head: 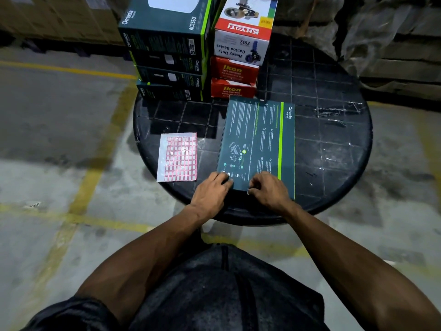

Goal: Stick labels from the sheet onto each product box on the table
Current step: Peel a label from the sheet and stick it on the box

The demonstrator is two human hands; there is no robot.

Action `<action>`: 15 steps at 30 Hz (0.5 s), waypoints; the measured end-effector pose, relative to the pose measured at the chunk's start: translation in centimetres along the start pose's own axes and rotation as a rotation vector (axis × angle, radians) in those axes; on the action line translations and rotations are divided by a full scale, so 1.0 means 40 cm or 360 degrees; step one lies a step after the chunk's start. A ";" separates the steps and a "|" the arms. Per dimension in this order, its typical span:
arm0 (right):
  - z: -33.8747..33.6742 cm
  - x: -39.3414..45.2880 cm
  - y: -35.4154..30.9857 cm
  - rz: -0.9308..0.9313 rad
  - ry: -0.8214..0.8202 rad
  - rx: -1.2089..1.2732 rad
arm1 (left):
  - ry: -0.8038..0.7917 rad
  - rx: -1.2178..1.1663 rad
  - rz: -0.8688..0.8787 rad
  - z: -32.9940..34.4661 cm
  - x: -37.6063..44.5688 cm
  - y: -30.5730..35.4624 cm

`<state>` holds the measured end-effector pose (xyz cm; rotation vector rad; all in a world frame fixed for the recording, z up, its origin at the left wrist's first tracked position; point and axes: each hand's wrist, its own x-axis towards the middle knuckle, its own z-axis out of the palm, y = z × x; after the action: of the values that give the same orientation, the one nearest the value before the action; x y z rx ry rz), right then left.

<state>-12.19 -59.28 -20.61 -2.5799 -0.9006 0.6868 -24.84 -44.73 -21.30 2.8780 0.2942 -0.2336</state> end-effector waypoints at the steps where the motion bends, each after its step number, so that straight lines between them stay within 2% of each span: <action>1: 0.001 0.000 0.001 -0.0005 0.0007 0.0001 | 0.0001 0.0004 0.0004 0.001 -0.002 -0.001; 7: 0.008 -0.004 0.008 -0.0060 0.0069 0.0013 | -0.0011 0.0007 0.0016 0.000 -0.005 -0.004; 12: 0.027 -0.032 0.054 -0.0249 0.0171 0.0006 | -0.0010 -0.0017 0.0017 0.000 -0.005 -0.008; 15: 0.033 -0.054 0.088 -0.0451 0.0272 -0.0131 | -0.0040 -0.0014 0.0027 0.003 -0.005 -0.012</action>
<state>-12.64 -63.12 -22.55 -2.4636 -1.2261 0.3517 -25.17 -44.34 -21.48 2.8656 0.2653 -0.2649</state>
